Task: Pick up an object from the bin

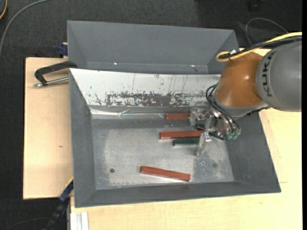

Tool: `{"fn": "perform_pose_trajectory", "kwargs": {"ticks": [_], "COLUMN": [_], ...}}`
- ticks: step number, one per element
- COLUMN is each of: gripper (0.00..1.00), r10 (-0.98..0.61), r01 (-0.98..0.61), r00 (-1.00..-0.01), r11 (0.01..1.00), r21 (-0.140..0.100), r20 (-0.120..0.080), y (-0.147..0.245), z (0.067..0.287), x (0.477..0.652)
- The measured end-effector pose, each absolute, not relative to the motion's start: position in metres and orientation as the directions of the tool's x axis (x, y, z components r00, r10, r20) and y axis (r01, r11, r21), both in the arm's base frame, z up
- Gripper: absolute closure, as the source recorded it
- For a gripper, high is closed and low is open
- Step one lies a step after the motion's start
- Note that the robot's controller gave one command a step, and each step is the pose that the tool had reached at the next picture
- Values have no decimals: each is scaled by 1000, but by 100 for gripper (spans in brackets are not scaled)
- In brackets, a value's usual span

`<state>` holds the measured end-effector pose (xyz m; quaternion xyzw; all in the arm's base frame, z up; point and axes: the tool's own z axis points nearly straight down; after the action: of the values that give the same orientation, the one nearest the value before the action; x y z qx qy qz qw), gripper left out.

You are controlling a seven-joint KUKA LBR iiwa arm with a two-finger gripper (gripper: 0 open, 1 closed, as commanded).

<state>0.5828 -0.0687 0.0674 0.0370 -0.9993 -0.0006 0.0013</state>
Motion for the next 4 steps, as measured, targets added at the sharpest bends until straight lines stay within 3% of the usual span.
{"fn": "perform_pose_trajectory", "kwargs": {"ticks": [4], "gripper": [0], "r10": [-71], "r01": [-71], "r00": [-997], "r11": [998], "r21": [0], "r20": [-6], "y": [-68], "z": [74], "x": [589]}}
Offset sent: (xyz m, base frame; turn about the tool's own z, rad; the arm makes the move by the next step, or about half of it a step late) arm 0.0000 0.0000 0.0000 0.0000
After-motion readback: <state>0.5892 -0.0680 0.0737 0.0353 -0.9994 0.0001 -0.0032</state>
